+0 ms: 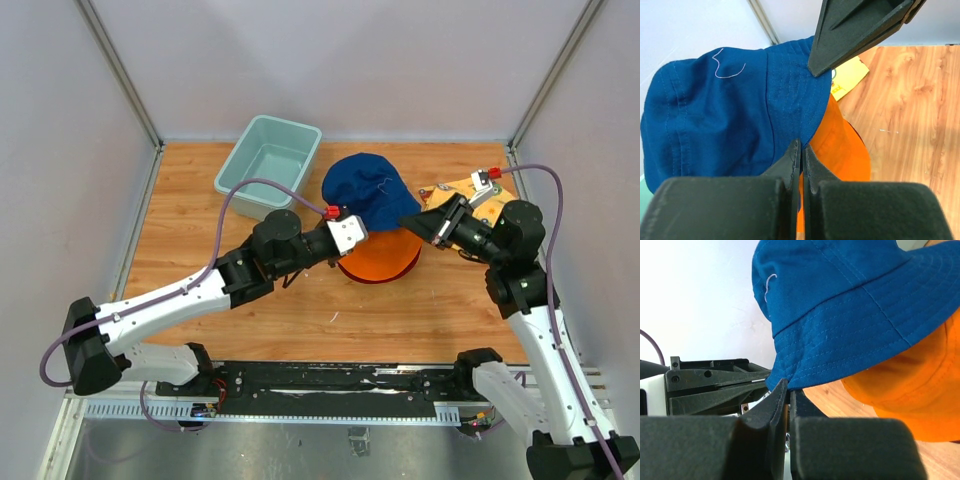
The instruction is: Stack the hats
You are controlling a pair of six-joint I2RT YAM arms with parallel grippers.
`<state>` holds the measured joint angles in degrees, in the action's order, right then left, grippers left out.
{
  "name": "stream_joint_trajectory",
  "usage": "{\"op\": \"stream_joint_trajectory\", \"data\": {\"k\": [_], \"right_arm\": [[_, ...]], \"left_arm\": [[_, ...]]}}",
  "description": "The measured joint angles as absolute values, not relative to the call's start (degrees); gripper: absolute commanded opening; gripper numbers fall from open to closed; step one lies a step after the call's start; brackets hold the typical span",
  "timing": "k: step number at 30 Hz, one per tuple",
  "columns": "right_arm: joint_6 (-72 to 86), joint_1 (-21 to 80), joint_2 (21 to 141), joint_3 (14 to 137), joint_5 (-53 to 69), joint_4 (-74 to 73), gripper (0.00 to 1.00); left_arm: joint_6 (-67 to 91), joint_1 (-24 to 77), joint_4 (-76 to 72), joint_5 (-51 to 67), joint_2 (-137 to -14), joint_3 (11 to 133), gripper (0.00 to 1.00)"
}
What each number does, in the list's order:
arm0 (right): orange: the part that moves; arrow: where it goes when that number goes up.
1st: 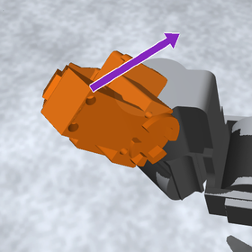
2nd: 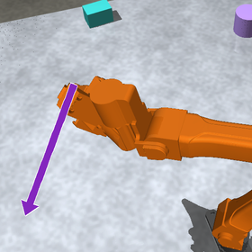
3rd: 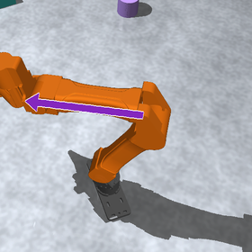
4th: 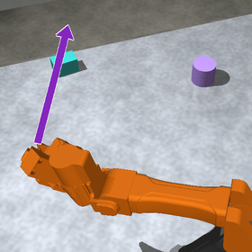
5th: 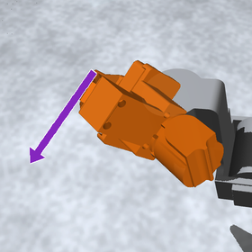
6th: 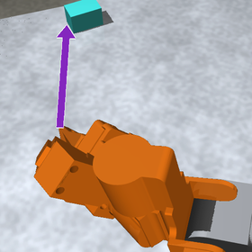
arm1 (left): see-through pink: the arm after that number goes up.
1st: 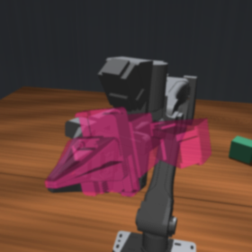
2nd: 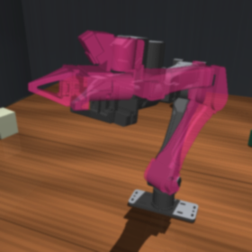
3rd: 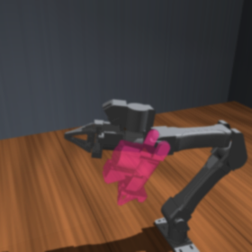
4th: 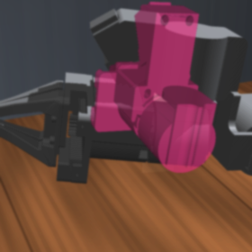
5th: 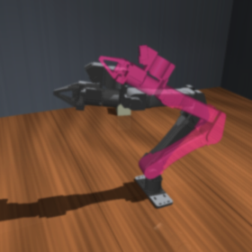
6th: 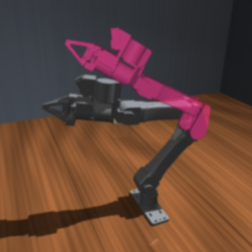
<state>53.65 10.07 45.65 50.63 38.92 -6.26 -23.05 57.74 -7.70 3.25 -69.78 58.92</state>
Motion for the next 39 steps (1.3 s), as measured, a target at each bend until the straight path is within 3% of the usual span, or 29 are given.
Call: {"op": "stream_joint_trajectory", "data": {"k": [12, 18, 21, 28, 39], "right_arm": [[52.23, 8.49, 38.92, 43.62, 39.55, -7.16, 0.07], [50.92, 5.89, 36.75, 41.25, 37.26, -9.80, 0.48], [50.28, 4.58, 36.27, 40.86, 35.38, -11.57, 0.60], [49.89, 3.49, 36.36, 40.91, 32.88, -14.31, 0.65], [53.56, 1.30, 39.46, 41.12, 32.64, -12.45, 0.60]], "left_arm": [[-22.63, 62.98, -6.70, -0.47, -69.10, 56.77, 0.01], [-22.72, 65.04, -4.60, -2.46, -68.60, 55.33, 0.01], [-23.05, 65.95, -3.79, -3.01, -68.58, 54.76, 0.00], [-24.40, 67.33, -3.22, -3.42, -68.84, 54.22, 0.00], [-25.87, 68.14, -3.16, -2.96, -70.50, 54.22, 0.00]]}}
